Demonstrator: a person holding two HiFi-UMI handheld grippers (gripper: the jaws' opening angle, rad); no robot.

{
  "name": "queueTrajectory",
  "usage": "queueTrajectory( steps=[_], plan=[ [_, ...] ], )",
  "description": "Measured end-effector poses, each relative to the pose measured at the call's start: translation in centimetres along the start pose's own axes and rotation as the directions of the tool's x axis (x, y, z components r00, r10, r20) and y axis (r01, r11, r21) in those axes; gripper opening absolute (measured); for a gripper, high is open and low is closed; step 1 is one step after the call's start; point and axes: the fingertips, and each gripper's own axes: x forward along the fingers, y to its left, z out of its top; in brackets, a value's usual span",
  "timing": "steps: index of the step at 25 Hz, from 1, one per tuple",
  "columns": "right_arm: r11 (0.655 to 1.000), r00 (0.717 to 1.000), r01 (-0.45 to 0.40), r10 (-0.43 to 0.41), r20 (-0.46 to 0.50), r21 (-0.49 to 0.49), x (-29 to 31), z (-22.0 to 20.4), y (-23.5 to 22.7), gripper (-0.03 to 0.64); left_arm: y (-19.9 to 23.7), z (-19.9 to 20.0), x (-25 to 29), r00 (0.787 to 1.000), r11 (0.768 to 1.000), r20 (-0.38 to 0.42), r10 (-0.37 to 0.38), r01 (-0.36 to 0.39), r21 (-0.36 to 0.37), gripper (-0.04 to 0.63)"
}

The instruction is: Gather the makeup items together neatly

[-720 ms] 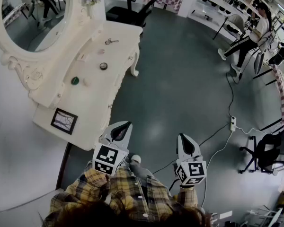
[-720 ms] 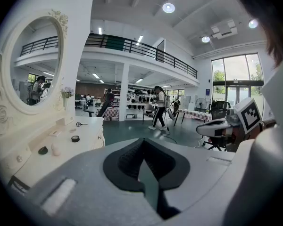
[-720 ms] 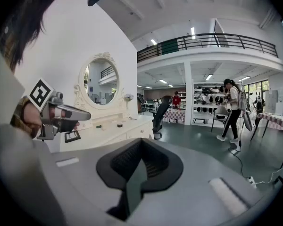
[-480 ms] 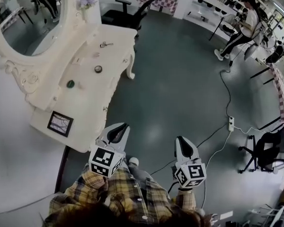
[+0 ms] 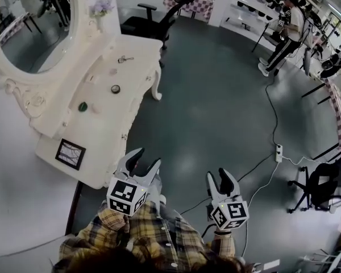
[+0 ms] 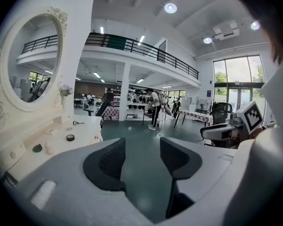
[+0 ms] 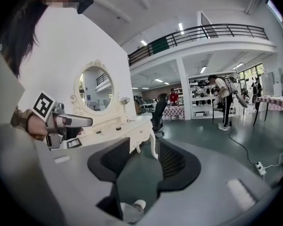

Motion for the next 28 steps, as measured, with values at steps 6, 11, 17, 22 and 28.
queueTrajectory(
  steps=[6,11,17,22,28],
  plan=[
    [1.000,1.000,-0.010,0.010,-0.009,0.020,3.4,0.5,-1.2,0.213,2.5,1.0,2.8,1.000,1.000,0.011,0.029,-0.029,0.004,0.255],
    [0.999,1.000,-0.015,0.015,-0.018,0.030,7.7,1.9,-3.2,0.238,5.2,2.4,6.9,0.999,0.999,0.008,0.039,-0.039,-0.005,0.265],
    [0.999,0.999,-0.022,0.023,-0.026,0.026,14.8,5.1,-6.2,0.259,10.3,5.5,13.3,0.998,0.998,0.036,0.055,-0.054,-0.021,0.265],
    [0.999,0.999,-0.026,0.026,-0.019,0.027,20.8,7.7,-7.4,0.268,14.1,7.7,17.7,0.998,0.999,0.041,0.040,-0.039,-0.026,0.281],
    [0.998,0.998,-0.054,0.054,-0.023,0.028,27.2,9.5,-7.5,0.272,19.1,9.8,21.1,0.996,0.997,0.054,0.065,-0.064,-0.036,0.282]
  ],
)
